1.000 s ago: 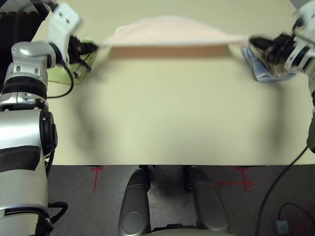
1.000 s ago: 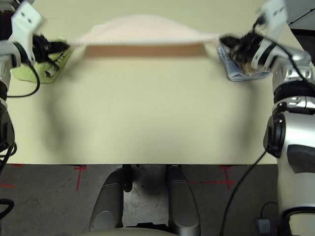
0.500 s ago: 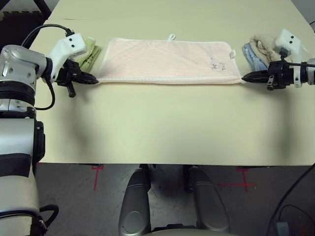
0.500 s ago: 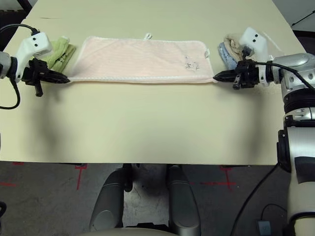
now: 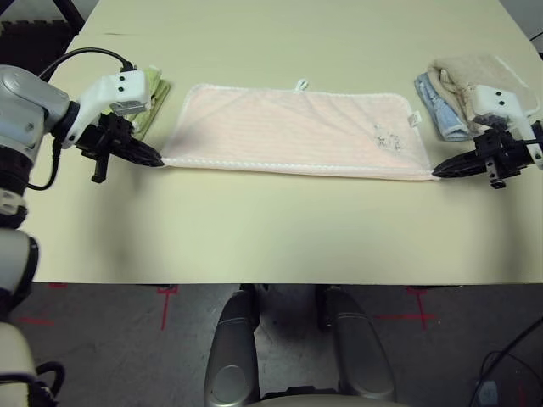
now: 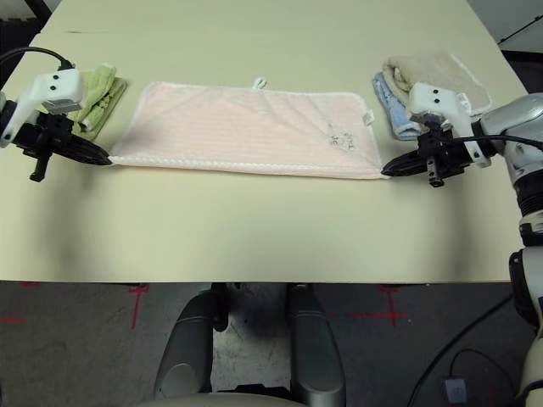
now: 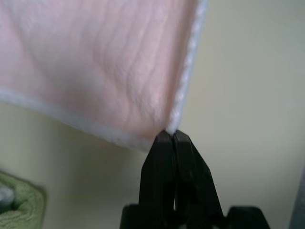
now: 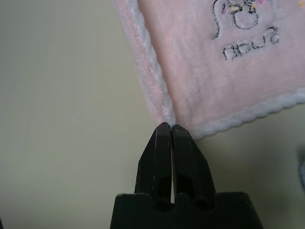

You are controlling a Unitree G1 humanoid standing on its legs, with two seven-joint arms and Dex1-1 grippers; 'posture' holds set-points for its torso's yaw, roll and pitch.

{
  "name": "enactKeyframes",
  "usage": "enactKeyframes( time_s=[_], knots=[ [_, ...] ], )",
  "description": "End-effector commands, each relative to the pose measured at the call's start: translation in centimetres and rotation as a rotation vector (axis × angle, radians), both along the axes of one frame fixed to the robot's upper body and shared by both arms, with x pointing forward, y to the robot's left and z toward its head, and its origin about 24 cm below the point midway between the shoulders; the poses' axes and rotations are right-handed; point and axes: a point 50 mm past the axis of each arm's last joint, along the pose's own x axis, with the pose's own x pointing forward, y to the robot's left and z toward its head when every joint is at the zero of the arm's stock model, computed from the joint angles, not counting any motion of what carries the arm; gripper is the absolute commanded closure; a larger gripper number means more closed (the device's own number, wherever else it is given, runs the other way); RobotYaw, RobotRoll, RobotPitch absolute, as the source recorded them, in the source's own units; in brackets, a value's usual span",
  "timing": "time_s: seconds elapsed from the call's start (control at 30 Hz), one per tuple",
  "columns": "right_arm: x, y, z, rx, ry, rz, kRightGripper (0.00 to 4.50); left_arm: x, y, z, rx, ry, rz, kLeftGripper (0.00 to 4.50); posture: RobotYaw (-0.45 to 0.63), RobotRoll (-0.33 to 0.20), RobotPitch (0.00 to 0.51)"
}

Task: Fold the towel and set it aside.

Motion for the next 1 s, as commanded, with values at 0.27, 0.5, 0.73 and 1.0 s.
enactKeyframes(
  time_s=[0.27, 0.5, 0.73, 1.0],
  knots=[
    [-0.8, -0.2, 0.9, 0.044, 0.024, 0.003, 4.5, -1.7, 0.0, -0.6, -0.064, 0.133, 0.045, 4.46, -0.01, 0.0, 0.281],
    [-2.2, -0.3, 1.1, -0.011, 0.077, 0.029, 4.5, -0.7, 0.0, -1.0, -0.059, 0.126, 0.053, 4.46, -0.04, 0.0, 0.274],
    [-1.6, -0.6, 1.0, -0.09, 0.043, 0.044, 4.5, -1.2, -0.6, -0.6, -0.073, 0.162, 0.049, 4.46, -0.04, 0.0, 0.272],
    [-1.2, -0.6, 0.4, -0.108, 0.055, 0.047, 4.5, -1.9, -2.0, 0.5, -0.088, 0.194, 0.047, 4.46, -0.02, 0.0, 0.275]
  ],
)
